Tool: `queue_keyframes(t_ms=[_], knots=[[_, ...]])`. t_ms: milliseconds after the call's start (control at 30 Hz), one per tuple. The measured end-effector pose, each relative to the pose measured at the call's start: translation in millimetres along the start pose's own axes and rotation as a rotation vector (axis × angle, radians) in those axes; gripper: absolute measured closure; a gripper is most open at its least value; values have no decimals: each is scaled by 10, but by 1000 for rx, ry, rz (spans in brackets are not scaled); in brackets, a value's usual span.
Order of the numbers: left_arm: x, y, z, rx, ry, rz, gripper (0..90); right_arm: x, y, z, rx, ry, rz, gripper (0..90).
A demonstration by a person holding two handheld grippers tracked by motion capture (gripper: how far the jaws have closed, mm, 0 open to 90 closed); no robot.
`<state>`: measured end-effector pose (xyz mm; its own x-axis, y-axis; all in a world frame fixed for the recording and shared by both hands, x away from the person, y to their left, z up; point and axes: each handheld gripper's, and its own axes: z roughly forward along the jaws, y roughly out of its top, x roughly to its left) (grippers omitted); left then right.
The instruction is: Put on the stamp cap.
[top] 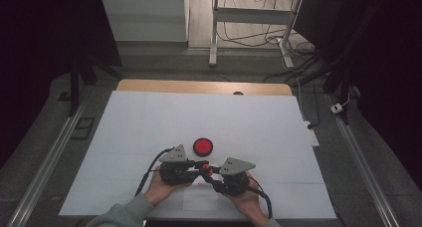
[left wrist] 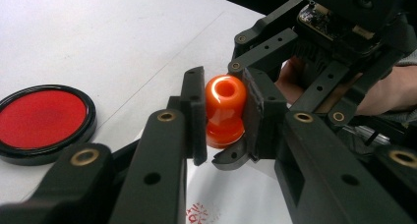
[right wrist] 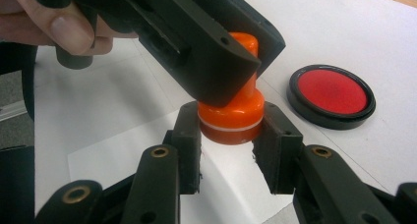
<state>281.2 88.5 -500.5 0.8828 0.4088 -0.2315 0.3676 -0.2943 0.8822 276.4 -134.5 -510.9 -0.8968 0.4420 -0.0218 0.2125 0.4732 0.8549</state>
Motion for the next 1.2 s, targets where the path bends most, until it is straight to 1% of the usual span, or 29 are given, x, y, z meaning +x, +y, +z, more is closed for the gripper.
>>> queue_keyframes(t_ms=[200, 567, 600, 800, 967, 1200], knots=[[-4, 2, -7, -6, 1, 0, 727, -1, 0, 0, -10, 2, 6, 630], [-10, 6, -19, -17, 0, 7, 727, -20, 3, -16, -8, -8, 17, 584], [-11, 6, -20, -18, 0, 7, 727, -22, 0, -13, -17, -1, 21, 581], [-3, 9, -31, -22, -5, 3, 727, -22, 2, -16, -7, -9, 16, 568], [11, 20, -61, -31, 1, 0, 727, -21, -3, -7, -6, -3, 16, 559], [34, 23, -88, -36, 13, -3, 727, -30, -19, -21, -6, -13, 13, 538]])
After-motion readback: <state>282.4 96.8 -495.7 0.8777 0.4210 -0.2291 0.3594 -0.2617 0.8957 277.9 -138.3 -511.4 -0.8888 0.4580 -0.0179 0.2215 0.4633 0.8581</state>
